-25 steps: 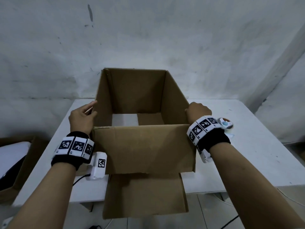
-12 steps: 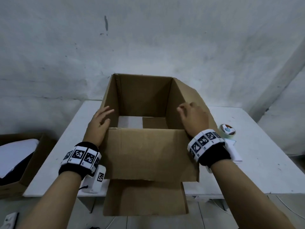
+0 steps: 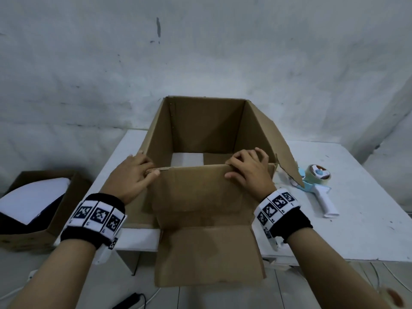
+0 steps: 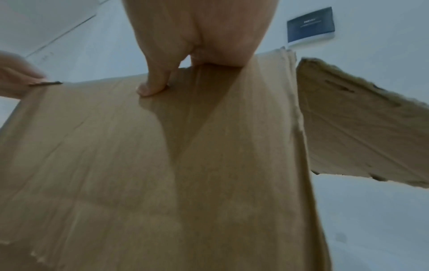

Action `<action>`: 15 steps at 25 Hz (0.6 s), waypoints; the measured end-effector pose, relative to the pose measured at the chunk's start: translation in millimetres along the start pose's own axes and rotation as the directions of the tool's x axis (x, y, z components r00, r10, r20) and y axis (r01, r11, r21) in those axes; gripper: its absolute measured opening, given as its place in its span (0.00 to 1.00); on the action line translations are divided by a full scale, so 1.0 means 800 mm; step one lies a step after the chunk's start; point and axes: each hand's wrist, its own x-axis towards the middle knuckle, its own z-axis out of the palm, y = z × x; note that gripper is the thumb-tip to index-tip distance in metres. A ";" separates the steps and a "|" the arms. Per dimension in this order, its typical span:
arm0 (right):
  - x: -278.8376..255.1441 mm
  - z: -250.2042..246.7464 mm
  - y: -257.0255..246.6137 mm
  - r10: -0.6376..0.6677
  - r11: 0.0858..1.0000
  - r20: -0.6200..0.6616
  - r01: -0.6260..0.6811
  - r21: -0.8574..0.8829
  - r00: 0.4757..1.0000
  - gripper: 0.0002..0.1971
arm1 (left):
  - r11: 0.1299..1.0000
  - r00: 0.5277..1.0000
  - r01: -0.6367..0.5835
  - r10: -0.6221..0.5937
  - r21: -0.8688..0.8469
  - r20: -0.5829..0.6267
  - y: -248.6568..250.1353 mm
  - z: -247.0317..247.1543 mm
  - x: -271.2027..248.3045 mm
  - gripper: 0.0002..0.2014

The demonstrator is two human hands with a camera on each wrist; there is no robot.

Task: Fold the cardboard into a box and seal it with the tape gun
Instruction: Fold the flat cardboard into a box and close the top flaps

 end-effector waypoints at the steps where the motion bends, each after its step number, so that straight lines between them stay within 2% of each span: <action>1: 0.001 -0.001 -0.006 -0.024 1.000 -0.013 0.024 -0.008 1.000 0.21 | 0.997 0.998 -0.055 0.055 0.046 -0.004 -0.005 -0.003 -0.016 0.37; 2: 0.000 -0.001 -0.009 -0.054 0.998 -0.027 0.053 -0.018 0.998 0.19 | 0.982 0.989 -0.134 0.141 0.136 -0.045 -0.010 -0.003 -0.028 0.38; 4: -0.005 0.005 -0.013 -0.126 0.992 -0.075 0.125 -0.019 0.989 0.17 | 0.896 0.938 -0.255 0.321 0.364 -0.131 -0.021 0.003 -0.051 0.33; 5: -0.007 0.006 -0.014 -0.142 0.990 -0.105 0.141 -0.017 0.984 0.17 | 0.863 0.914 -0.293 0.379 0.413 -0.144 -0.025 0.007 -0.058 0.31; 7: -0.005 -0.001 -0.015 -0.095 0.995 -0.123 0.091 -0.037 0.988 0.17 | 0.855 0.885 -0.304 0.417 0.421 -0.207 -0.027 0.016 -0.060 0.31; 10: -0.008 -0.022 -0.028 0.077 0.992 -0.149 -0.090 -0.087 0.986 0.13 | 0.846 0.820 -0.299 0.464 0.441 -0.334 -0.015 0.031 -0.043 0.32; 12: -0.027 -0.027 -0.028 0.242 0.970 -0.064 -0.240 0.026 0.968 0.13 | 0.833 0.763 -0.366 0.524 0.414 -0.380 0.005 0.041 -0.037 0.32; 13: -0.043 -0.027 -0.024 0.348 0.927 0.014 -0.347 0.141 0.937 0.15 | 0.822 0.729 -0.394 0.552 0.412 -0.405 0.019 0.047 -0.037 0.31; 14: -0.057 -0.028 -0.025 0.451 0.837 0.112 -0.463 0.292 0.886 0.17 | 0.809 0.691 -0.414 0.578 0.418 -0.434 0.035 0.053 -0.038 0.29; 15: -0.067 -0.027 -0.028 0.529 0.709 0.189 -0.553 0.438 0.827 0.20 | 0.798 0.658 -0.426 0.596 0.425 -0.459 0.053 0.060 -0.043 0.27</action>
